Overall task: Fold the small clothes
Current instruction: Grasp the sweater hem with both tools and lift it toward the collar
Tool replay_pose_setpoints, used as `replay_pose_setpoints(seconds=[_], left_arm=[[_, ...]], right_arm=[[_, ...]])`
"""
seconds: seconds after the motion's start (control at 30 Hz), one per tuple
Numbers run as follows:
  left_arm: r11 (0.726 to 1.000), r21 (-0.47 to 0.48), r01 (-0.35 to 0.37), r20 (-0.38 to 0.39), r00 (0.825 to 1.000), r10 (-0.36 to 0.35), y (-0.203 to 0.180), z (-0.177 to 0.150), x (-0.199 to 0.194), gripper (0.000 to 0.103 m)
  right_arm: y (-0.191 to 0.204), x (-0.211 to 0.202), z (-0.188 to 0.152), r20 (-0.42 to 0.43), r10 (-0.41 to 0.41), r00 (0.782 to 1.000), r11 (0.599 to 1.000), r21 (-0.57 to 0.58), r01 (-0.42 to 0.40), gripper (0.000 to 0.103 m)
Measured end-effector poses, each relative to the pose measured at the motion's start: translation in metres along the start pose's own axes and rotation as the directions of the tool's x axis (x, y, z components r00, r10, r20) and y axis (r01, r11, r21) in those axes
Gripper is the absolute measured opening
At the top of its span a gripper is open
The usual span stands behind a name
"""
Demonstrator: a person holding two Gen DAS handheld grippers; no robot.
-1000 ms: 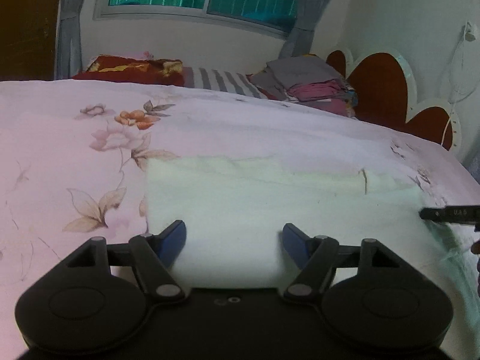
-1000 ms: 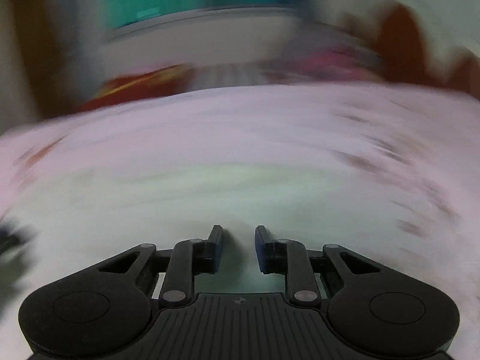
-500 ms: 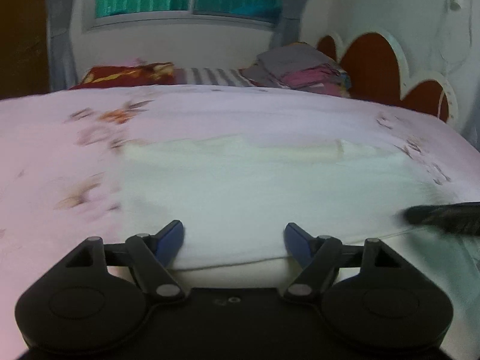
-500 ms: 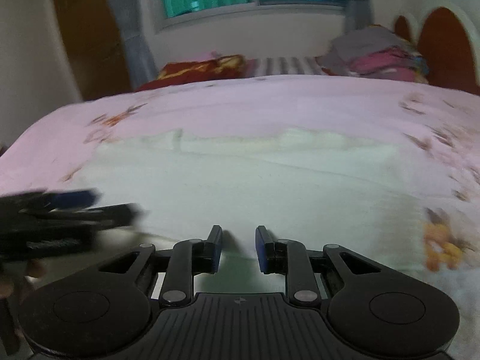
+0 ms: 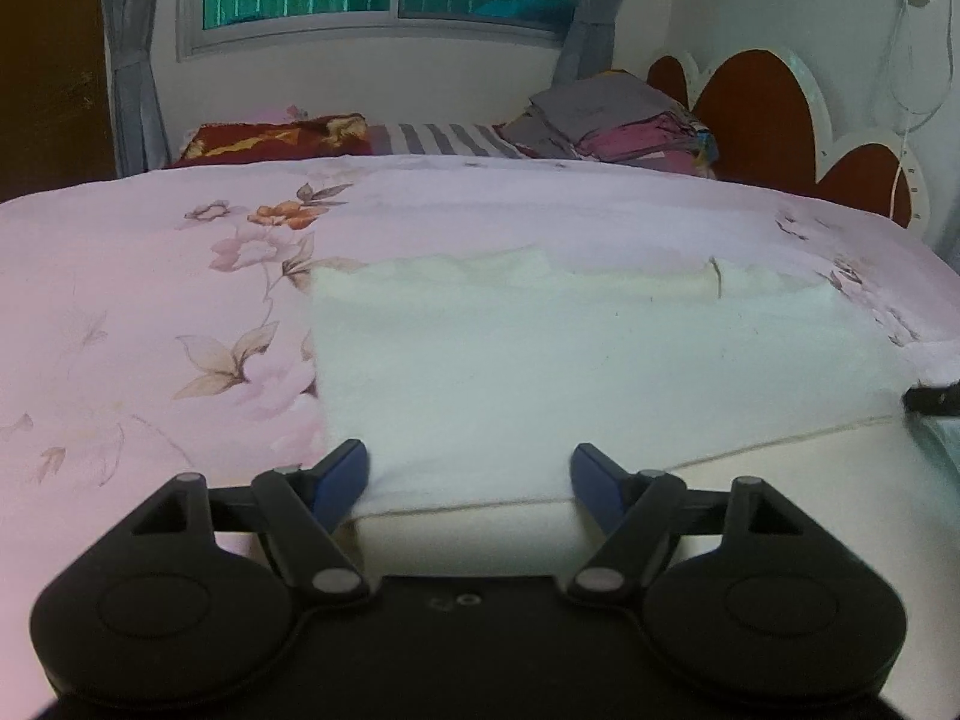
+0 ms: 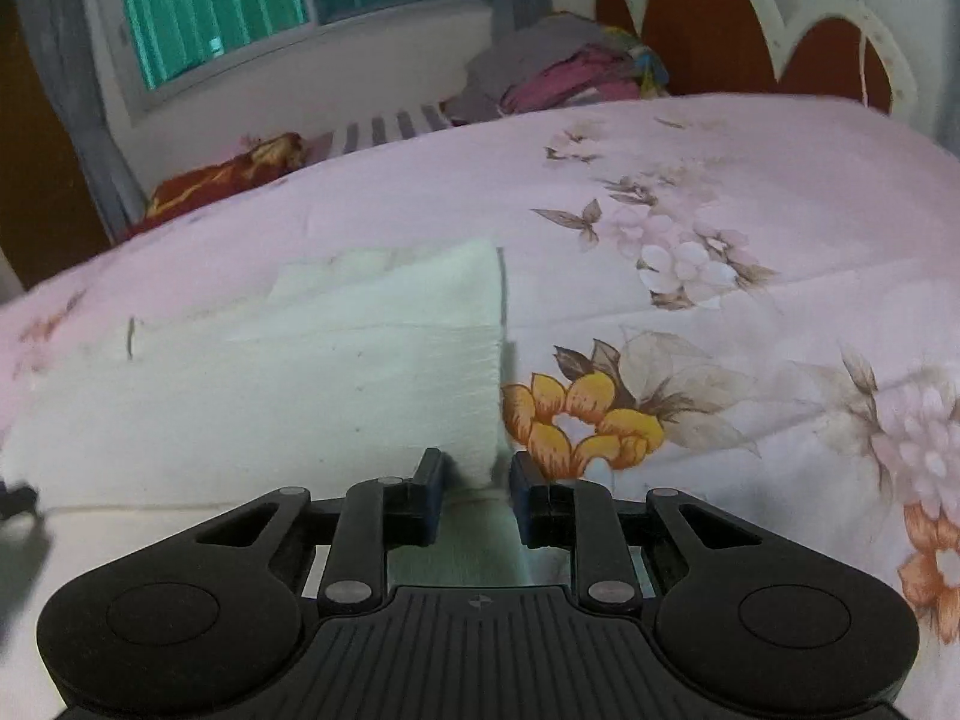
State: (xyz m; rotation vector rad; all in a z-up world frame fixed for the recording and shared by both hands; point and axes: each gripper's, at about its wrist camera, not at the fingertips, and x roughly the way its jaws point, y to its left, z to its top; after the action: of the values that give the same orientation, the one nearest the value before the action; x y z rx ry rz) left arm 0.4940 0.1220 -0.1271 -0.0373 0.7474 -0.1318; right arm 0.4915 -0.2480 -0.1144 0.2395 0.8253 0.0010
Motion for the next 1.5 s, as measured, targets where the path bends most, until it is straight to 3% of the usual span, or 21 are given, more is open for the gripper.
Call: replay_pose_setpoints(seconds=[0.1,0.17,0.3,0.33,0.37,0.4,0.43,0.53,0.63,0.77,0.97,1.17,1.33,1.4,1.5], left_arm=[[0.999,-0.025,-0.035,-0.029,0.999,0.034,0.011,-0.003,-0.007,0.077],[0.997,-0.073,-0.029,-0.027,0.999,0.028,0.025,-0.011,-0.017,0.077],[0.997,-0.076,-0.025,-0.017,1.000,0.024,0.039,-0.033,-0.044,0.078],[0.997,-0.068,-0.024,-0.015,1.000,0.024,0.040,-0.039,-0.051,0.078],[0.998,-0.059,-0.028,-0.015,1.000,0.027,0.041,-0.044,-0.058,0.079],[0.998,-0.055,-0.032,-0.019,0.999,0.031,0.042,-0.050,-0.066,0.080],[0.998,-0.059,-0.032,-0.022,0.999,0.030,0.042,-0.055,-0.074,0.080],[0.997,-0.082,-0.011,-0.028,1.000,0.009,0.043,-0.075,-0.101,0.079],[0.995,-0.101,0.019,-0.036,0.999,-0.023,0.041,-0.097,-0.127,0.072],[0.987,-0.141,0.073,-0.029,0.997,-0.077,0.029,-0.129,-0.166,0.064],[0.973,-0.207,0.106,-0.044,0.992,-0.118,0.007,-0.170,-0.208,0.059],[0.931,-0.333,0.152,-0.030,0.985,-0.171,0.010,-0.205,-0.239,0.058],[0.889,-0.405,0.215,-0.022,0.969,-0.244,0.010,-0.226,-0.257,0.054],[0.865,-0.438,0.245,-0.017,0.960,-0.281,0.012,-0.229,-0.258,0.048],[0.821,-0.491,0.290,0.004,0.944,-0.331,0.017,-0.233,-0.254,0.048]], right_arm=[[-0.013,-0.021,-0.003,0.047,0.000,0.999,0.999,0.039,-0.002,0.022],[-0.021,-0.035,-0.009,0.058,0.003,0.998,0.998,0.056,-0.006,0.022],[-0.032,-0.071,-0.029,0.058,-0.008,0.998,0.997,0.083,0.004,0.023],[-0.034,-0.081,-0.035,0.056,-0.011,0.998,0.996,0.089,0.006,0.030],[-0.037,-0.089,-0.041,0.052,-0.016,0.999,0.995,0.095,0.011,0.061],[-0.039,-0.098,-0.048,0.059,-0.023,0.998,0.995,0.096,0.018,0.074],[-0.035,-0.112,-0.055,0.078,-0.026,0.997,0.996,0.088,0.019,0.079],[-0.035,-0.129,-0.069,0.066,0.006,0.998,0.997,0.076,-0.011,0.078],[-0.036,-0.137,-0.080,0.036,0.054,0.998,0.995,0.079,-0.056,0.078],[-0.037,-0.149,-0.097,-0.012,0.122,0.992,0.990,0.074,-0.120,0.047],[-0.058,-0.186,-0.137,-0.039,0.208,0.977,0.972,0.119,-0.202,0.047],[-0.081,-0.224,-0.193,-0.098,0.260,0.960,0.959,0.137,-0.246,0.047],[-0.087,-0.249,-0.228,-0.121,0.353,0.928,0.929,0.164,-0.332,0.047],[-0.092,-0.255,-0.236,-0.114,0.391,0.913,0.908,0.207,-0.363,0.047],[-0.098,-0.257,-0.240,-0.101,0.440,0.893,0.877,0.261,-0.403,0.047]])
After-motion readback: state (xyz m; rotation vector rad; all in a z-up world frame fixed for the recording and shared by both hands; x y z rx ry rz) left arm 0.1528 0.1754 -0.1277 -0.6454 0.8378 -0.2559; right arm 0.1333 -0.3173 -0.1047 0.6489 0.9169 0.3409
